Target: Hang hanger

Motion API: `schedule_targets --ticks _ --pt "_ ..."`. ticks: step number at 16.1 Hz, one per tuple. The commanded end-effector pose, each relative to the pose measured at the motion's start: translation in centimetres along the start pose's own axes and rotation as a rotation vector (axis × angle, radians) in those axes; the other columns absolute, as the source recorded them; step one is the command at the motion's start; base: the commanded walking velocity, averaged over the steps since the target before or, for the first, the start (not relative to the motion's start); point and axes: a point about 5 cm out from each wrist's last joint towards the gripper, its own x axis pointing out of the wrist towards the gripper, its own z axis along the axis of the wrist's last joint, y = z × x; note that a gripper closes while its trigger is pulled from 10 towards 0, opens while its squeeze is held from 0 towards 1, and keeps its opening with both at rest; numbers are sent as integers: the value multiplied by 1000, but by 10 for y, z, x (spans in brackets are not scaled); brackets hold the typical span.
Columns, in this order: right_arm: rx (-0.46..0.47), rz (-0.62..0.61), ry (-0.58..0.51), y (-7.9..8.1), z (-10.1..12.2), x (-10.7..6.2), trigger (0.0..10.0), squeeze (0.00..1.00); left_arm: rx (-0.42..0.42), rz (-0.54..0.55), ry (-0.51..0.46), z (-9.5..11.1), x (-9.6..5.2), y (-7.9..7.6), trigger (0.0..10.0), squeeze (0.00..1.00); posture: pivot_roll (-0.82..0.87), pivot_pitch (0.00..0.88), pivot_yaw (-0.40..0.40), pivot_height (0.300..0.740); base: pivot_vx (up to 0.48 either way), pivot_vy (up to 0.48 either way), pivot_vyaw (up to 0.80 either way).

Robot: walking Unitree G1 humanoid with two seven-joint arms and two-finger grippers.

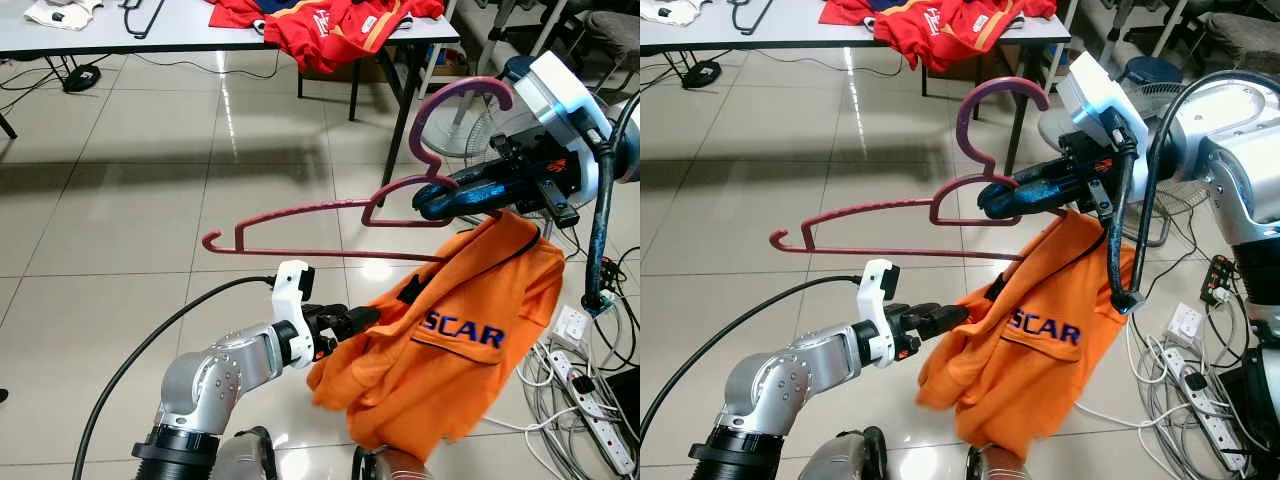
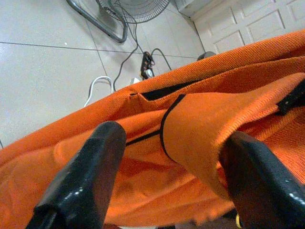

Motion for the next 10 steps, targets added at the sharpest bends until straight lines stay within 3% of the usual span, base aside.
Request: schedule_targets --ticks 1,10 --pt "-47 -18 -2 1 10 -5 0 0 0 -1 15 -4 0 0 0 0 -103 176 -22 740 0 0 0" --pt "-63 -20 -3 -2 14 -4 0 0 18 12 6 -4 1 -1 0 0 -98 171 -28 740 0 0 0"
